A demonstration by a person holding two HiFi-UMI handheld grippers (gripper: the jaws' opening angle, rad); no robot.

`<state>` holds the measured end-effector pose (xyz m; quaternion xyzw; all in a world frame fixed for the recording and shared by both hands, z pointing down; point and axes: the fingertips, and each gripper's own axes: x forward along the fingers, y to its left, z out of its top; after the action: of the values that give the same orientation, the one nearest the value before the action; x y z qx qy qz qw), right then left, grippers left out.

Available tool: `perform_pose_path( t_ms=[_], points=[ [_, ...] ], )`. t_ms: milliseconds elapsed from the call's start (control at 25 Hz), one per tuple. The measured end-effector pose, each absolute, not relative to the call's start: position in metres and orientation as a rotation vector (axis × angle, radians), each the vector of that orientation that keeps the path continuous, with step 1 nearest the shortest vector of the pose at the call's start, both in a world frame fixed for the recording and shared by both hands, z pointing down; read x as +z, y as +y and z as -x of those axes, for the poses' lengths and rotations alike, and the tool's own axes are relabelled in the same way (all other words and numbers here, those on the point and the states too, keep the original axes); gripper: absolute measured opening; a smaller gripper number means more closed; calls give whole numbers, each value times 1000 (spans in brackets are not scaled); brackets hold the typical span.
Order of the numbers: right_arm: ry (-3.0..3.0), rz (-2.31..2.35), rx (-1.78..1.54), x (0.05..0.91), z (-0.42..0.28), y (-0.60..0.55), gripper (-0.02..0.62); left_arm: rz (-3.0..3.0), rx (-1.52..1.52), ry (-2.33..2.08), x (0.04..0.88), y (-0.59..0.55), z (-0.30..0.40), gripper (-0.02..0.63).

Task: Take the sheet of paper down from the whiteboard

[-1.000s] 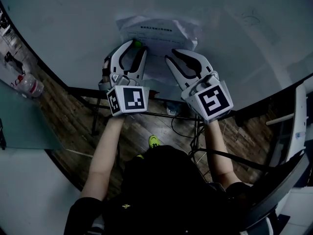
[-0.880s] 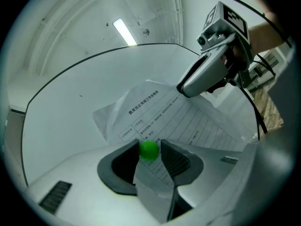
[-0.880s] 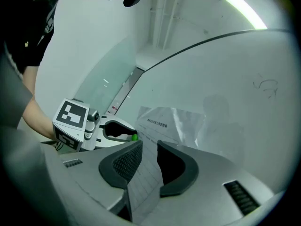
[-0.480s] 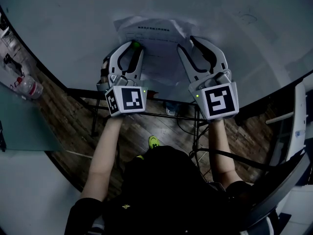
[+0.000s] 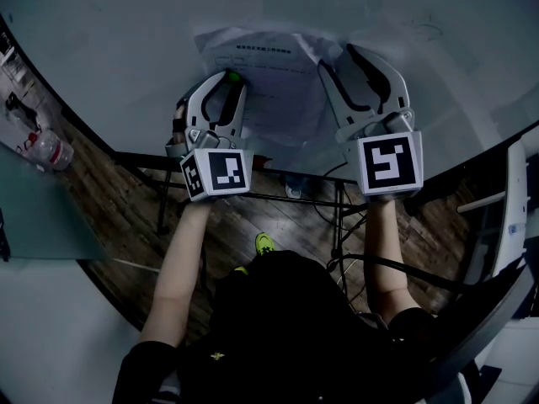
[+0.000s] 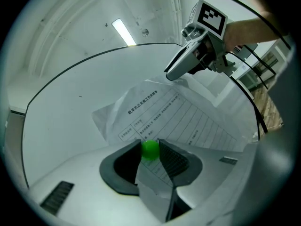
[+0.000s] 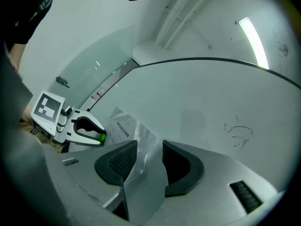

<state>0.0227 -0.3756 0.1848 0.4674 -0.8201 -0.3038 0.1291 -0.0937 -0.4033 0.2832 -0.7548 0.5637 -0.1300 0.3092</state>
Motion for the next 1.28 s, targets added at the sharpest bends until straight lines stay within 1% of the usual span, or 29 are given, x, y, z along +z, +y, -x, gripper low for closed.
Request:
perform_pose_path(
  t_ms=[400, 600, 760, 880, 1000, 1280],
  points=[
    [-2447, -1288, -840, 186, -14, -378, 176, 1995, -354, 1490, 284, -403, 94, 135],
    [-2479, -1270, -812, 188, -11, -379, 127, 1996, -353, 1490, 284, -403, 94, 135],
    [-2471, -1270, -811, 190, -12, -381, 108, 1997, -353, 1490, 284, -403, 94, 135],
    [-2423, -1291, -834, 190, -15, -384, 46, 1998, -354, 1488, 284, -403, 94, 135],
    [-2395, -1306, -856, 189, -17, -386, 2, 1998, -355, 1485, 284, -404, 94, 135],
    [-2404, -1314, -846, 189, -19, -386, -2, 2000, -358, 1480, 284, -404, 94, 135]
  ],
)
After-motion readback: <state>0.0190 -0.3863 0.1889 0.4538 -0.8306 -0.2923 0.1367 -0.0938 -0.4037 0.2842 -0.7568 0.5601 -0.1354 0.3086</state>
